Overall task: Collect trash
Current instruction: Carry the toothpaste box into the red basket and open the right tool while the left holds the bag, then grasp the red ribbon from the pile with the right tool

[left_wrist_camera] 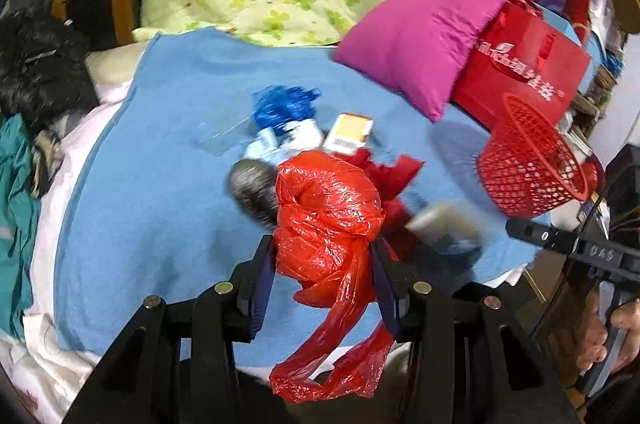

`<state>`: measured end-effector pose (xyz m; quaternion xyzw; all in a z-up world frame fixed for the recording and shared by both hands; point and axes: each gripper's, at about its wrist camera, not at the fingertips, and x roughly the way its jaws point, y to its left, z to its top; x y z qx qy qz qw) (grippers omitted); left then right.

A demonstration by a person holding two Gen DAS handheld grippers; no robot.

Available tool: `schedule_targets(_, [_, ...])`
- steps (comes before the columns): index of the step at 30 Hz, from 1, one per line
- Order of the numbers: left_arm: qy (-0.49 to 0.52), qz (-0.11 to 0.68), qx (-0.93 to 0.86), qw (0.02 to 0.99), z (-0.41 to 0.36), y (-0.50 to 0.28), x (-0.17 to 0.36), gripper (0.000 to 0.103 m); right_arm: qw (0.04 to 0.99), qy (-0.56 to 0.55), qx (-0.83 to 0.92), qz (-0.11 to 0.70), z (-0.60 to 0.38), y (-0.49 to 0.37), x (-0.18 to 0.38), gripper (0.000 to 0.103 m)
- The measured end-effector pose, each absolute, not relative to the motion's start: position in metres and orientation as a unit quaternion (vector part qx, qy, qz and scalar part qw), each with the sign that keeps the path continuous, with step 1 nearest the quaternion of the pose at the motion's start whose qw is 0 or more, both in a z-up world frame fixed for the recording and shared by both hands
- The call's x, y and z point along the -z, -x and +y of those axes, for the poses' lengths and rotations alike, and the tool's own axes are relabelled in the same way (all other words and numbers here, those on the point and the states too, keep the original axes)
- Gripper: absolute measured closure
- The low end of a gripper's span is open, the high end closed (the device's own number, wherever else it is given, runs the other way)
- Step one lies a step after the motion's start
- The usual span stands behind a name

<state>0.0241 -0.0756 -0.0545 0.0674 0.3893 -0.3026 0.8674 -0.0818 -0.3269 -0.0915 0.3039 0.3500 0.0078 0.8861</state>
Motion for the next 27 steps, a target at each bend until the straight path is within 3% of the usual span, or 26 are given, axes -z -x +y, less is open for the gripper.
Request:
schedule_targets(4, [-0.080, 0.380, 0.315, 0.866, -0.101, -0.020, 0.051, 0.055, 0.882, -0.292, 0.021, 0.369, -0.338, 0.075, 0.097, 0.080])
schedule_targets(8, [-0.085, 0.393, 0.323, 0.857, -0.114, -0.014, 0.062, 0.055, 0.857, -0.311, 0.027, 0.411, -0.343, 0.066, 0.141, 0.080])
schedule_targets(15, [-0.068, 0.407, 0.303, 0.859, -0.093, -0.024, 0.076, 0.055, 0.866, -0.321, -0.016, 0.384, -0.338, 0.073, 0.132, 0.073])
schedule_targets(16, [-0.060, 0.407, 0.299, 0.861, -0.087, -0.027, 0.076, 0.055, 0.868, -0.316, -0.022, 0.382, -0.334, 0.069, 0.128, 0.061])
schedule_targets(17, [-0.057, 0.407, 0.296, 0.862, -0.084, -0.029, 0.076, 0.055, 0.870, -0.312, -0.026, 0.381, -0.330, 0.066, 0.126, 0.033])
schedule_targets(18, [-0.053, 0.406, 0.293, 0.864, -0.080, -0.030, 0.076, 0.055, 0.874, -0.307, -0.029, 0.375, -0.324, 0.063, 0.123, 0.025])
schedule_targets(22, [-0.049, 0.399, 0.282, 0.871, -0.065, -0.032, 0.075, 0.055, 0.888, -0.263, -0.039, 0.374, -0.296, 0.028, 0.117, 0.026])
schedule_targets(27, [-0.045, 0.398, 0.274, 0.874, -0.052, -0.035, 0.073, 0.055, 0.876, -0.236, -0.023, 0.419, -0.272, -0.028, 0.138, 0.048])
